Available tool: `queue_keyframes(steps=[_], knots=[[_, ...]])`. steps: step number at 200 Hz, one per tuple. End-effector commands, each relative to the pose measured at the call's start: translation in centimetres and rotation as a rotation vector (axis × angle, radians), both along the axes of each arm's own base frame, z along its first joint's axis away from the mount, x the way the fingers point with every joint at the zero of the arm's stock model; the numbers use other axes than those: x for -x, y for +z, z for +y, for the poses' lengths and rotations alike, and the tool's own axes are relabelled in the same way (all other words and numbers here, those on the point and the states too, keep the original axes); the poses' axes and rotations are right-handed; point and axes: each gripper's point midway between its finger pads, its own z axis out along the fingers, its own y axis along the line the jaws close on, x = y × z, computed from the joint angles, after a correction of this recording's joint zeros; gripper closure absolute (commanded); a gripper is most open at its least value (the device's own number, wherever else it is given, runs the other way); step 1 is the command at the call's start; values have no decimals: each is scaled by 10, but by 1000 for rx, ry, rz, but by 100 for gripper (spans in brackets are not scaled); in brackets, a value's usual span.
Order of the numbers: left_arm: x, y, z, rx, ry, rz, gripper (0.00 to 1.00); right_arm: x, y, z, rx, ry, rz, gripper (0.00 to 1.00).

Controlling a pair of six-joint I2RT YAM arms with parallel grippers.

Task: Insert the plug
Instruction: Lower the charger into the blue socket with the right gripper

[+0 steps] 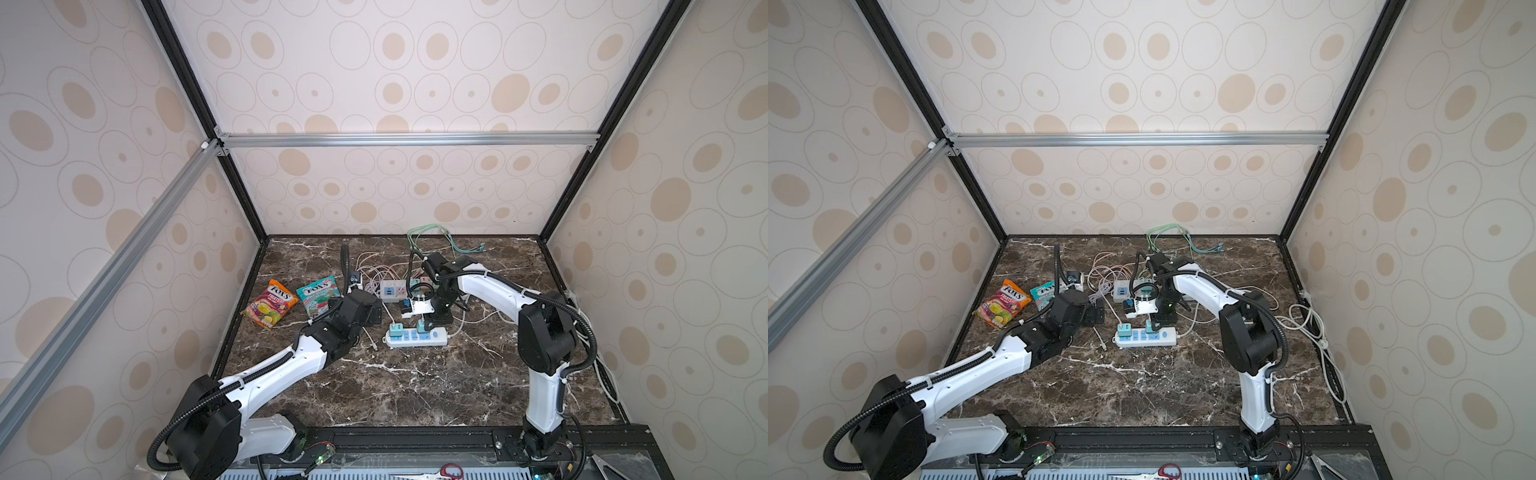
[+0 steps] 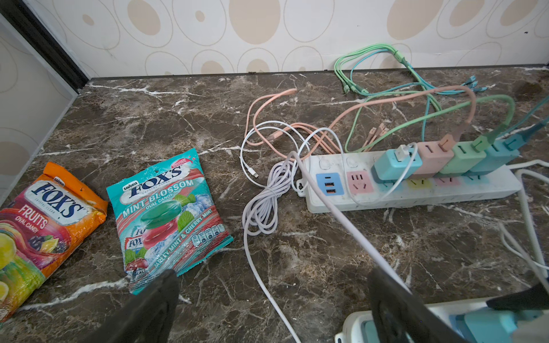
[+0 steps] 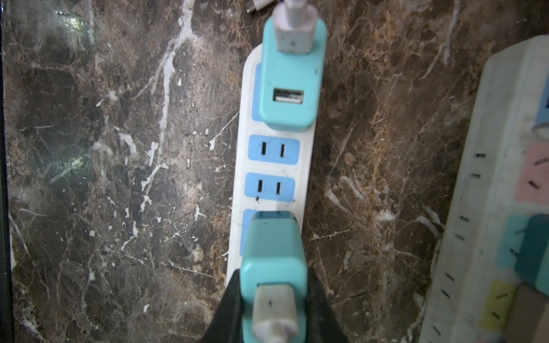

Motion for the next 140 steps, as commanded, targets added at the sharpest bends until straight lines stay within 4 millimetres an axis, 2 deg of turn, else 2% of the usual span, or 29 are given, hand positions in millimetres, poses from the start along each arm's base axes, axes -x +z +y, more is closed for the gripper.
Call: queue_keyframes(steps=[1, 29, 95, 140], knots=[[-6, 12, 4, 19, 49, -20, 2, 11, 16, -2, -13, 13, 12, 100], [-7, 11, 3, 18, 50, -15, 2, 12, 27, 7, -79, 9, 1, 100], [-8, 7, 3, 4, 51, -1, 2, 10, 3, -4, 8, -1, 12, 100], [-8, 6, 3, 0, 52, 5, 2, 9, -1, -5, 11, -10, 8, 100]])
